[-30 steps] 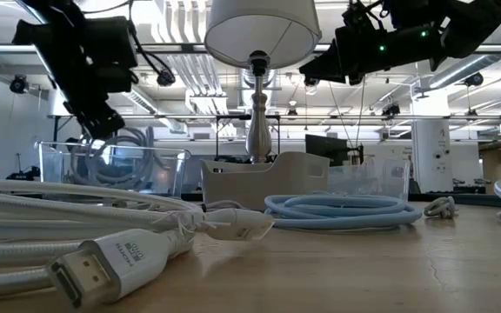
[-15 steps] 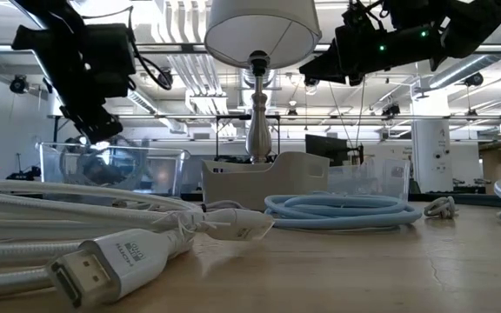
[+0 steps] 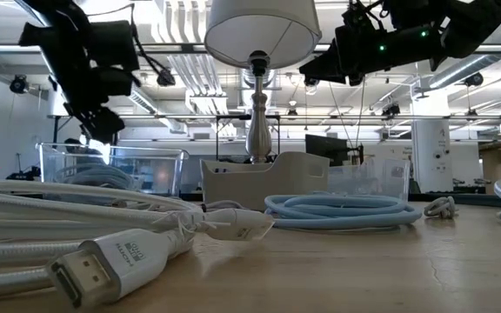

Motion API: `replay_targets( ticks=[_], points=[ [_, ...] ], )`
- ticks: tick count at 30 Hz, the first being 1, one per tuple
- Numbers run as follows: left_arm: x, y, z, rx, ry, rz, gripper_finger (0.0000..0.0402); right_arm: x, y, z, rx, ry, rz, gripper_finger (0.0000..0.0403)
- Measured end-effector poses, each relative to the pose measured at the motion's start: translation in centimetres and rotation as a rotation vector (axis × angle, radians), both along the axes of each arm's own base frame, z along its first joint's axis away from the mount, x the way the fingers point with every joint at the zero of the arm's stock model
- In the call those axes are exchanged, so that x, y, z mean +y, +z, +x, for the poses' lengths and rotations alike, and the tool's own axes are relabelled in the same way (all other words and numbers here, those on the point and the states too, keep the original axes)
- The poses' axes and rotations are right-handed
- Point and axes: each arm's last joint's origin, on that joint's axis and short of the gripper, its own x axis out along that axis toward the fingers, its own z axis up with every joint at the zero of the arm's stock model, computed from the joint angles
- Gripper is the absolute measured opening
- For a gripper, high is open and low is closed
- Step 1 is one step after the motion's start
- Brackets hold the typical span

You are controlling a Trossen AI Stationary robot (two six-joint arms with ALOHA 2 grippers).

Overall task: Pick & Place USB Port
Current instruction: Put the left blue HDMI cable into the left transparent bin

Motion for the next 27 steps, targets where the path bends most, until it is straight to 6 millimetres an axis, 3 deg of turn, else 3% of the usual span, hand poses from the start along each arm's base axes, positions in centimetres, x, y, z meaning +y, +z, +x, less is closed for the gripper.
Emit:
replay_targets(
  ticks=[12, 21, 27],
  points=[
    [0.4, 5.2, 1.9, -0.056, -0.127, 0.014, 0.0202, 0.0, 0.0, 0.0, 0.002, 0.000, 0.002, 0.0203],
    [-0.1, 6.8, 3.5, -0.241, -0.371, -0.225, 0.0202, 0.1, -0.5, 0.0, 0.049, 0.005, 0.027, 0.0203],
    [-0.5, 7.2, 4.4, -0.332, -0.484, -0.263, 0.0202, 0.4, -0.7, 0.1, 0.054, 0.116, 0.063, 0.0203]
  ],
)
